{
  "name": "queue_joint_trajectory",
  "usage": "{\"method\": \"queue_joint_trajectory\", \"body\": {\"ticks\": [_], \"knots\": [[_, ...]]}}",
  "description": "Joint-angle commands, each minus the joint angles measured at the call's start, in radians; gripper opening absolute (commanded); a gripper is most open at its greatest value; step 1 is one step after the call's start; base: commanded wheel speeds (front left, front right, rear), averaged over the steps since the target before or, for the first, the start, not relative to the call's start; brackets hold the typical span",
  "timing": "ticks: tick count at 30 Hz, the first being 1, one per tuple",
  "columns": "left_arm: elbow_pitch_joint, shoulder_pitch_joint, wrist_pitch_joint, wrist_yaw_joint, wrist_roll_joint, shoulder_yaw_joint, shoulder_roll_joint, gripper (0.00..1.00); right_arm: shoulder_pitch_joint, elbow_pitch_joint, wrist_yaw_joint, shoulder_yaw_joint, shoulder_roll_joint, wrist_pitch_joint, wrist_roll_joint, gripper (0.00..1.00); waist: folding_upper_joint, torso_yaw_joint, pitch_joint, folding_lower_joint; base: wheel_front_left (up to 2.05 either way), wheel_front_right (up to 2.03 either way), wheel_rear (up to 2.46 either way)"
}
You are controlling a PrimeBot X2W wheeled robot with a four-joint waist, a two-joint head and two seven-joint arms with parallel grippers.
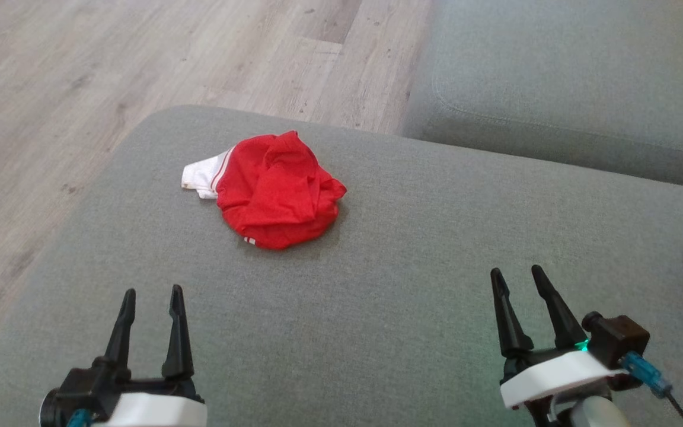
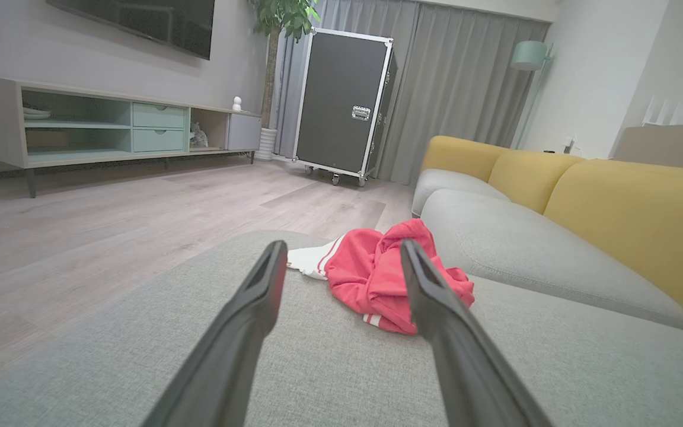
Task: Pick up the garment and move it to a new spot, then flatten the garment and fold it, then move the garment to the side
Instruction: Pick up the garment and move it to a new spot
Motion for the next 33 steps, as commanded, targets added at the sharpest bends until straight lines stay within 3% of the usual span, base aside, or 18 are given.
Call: {"method": "queue_joint_trajectory", "body": {"ticks": [1,8,13,18,26,33], "knots": [[-0.034,-0.041,-0.008,-0.005,0.013,0.034,0.005,1.00,-0.030,-0.031,-0.001,0.022,-0.004,-0.011,0.002,1.00,-0.0001,-0.006,0.010,0.0001,0.00,0.00,0.00],[0.080,-0.171,-0.005,-0.017,0.064,-0.017,0.047,1.00,-0.045,-0.043,-0.001,-0.006,-0.004,-0.011,-0.024,1.00,-0.0001,-0.033,0.083,0.0001,0.00,0.00,0.00],[0.193,-0.365,0.105,-0.024,0.068,-0.150,0.112,1.00,-0.081,-0.058,-0.001,-0.037,-0.004,-0.011,-0.029,1.00,-0.0001,-0.070,0.169,0.0001,0.00,0.00,0.00],[0.294,-0.592,0.234,-0.025,-0.046,-0.407,0.220,1.00,-0.125,-0.073,-0.001,-0.055,-0.004,-0.011,-0.053,1.00,-0.0001,-0.119,0.261,0.0001,0.00,0.00,0.00],[0.434,-0.758,0.301,-0.025,-0.140,-0.572,0.306,1.00,-0.159,-0.085,-0.001,-0.067,-0.004,-0.011,-0.059,1.00,-0.0001,-0.173,0.328,0.0001,0.00,0.00,0.00],[0.518,-0.820,0.262,-0.025,-0.227,-0.670,0.318,1.00,-0.177,-0.090,-0.001,-0.070,-0.004,-0.011,-0.058,1.00,-0.0001,-0.201,0.357,0.0001,0.00,0.00,0.00]]}}
